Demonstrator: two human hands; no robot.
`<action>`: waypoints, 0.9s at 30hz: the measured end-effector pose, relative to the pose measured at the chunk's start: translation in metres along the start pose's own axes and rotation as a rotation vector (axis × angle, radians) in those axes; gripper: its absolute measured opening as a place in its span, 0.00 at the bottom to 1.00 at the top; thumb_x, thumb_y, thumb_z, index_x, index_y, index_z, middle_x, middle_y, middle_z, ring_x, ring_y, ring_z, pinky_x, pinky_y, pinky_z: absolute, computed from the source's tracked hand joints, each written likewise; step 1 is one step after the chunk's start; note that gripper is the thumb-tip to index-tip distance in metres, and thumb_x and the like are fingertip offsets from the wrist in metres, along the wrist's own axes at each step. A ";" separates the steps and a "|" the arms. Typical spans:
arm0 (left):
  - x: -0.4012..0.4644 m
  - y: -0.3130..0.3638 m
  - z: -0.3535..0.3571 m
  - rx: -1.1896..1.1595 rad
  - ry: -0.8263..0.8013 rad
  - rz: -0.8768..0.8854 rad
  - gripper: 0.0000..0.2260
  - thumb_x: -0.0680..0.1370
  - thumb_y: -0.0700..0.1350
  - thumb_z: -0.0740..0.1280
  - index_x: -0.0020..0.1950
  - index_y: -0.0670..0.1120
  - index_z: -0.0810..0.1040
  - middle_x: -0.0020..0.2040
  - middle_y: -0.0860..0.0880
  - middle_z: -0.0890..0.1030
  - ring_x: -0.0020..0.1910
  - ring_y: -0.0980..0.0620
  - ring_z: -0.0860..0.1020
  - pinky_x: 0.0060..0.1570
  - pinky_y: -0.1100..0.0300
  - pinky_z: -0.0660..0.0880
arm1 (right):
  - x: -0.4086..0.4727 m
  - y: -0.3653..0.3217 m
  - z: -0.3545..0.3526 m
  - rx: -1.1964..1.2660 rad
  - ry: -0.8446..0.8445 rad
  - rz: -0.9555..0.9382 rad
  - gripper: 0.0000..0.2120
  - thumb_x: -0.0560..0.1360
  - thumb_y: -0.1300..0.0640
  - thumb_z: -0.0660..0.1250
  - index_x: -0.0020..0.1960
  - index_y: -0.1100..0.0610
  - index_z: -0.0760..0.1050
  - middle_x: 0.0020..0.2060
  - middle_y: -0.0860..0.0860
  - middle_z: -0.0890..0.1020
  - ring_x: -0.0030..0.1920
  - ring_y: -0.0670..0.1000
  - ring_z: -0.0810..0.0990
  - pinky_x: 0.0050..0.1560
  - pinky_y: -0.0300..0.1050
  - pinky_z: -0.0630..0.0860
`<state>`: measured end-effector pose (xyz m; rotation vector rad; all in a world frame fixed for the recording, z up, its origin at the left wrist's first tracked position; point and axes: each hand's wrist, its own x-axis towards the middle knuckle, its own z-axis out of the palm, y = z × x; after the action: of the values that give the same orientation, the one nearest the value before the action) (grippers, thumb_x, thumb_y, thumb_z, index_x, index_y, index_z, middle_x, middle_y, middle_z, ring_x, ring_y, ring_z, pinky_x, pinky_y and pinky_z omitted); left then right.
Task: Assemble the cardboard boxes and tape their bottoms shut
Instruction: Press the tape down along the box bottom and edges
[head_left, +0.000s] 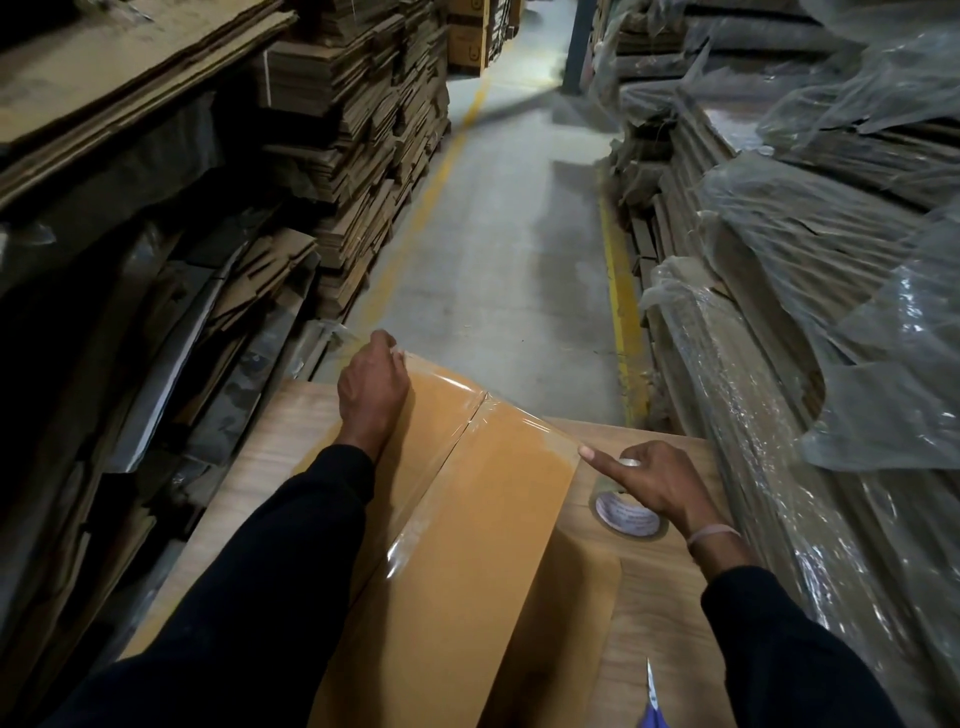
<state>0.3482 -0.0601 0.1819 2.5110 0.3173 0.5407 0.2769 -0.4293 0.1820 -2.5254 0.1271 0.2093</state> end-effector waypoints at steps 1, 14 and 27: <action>-0.002 0.000 -0.001 -0.031 0.025 0.022 0.09 0.85 0.40 0.62 0.65 0.42 0.76 0.55 0.42 0.81 0.47 0.47 0.76 0.44 0.54 0.67 | 0.000 0.000 0.001 0.005 0.006 -0.006 0.41 0.63 0.14 0.63 0.27 0.54 0.64 0.23 0.50 0.67 0.28 0.51 0.70 0.37 0.47 0.67; 0.022 -0.003 0.011 0.087 -0.186 0.241 0.14 0.84 0.46 0.59 0.52 0.42 0.82 0.50 0.44 0.80 0.44 0.49 0.75 0.45 0.54 0.67 | -0.001 0.002 0.007 0.008 0.028 -0.007 0.38 0.66 0.20 0.67 0.28 0.54 0.61 0.23 0.49 0.64 0.28 0.51 0.67 0.36 0.48 0.65; -0.014 0.029 0.011 -0.042 -0.408 0.755 0.23 0.78 0.53 0.56 0.61 0.43 0.82 0.58 0.46 0.81 0.55 0.46 0.78 0.54 0.51 0.76 | 0.001 0.001 0.009 0.009 0.042 -0.003 0.37 0.68 0.21 0.66 0.28 0.53 0.60 0.23 0.49 0.62 0.27 0.51 0.66 0.36 0.48 0.64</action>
<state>0.3434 -0.0937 0.1848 2.5649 -0.8104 0.2790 0.2769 -0.4252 0.1733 -2.5212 0.1406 0.1545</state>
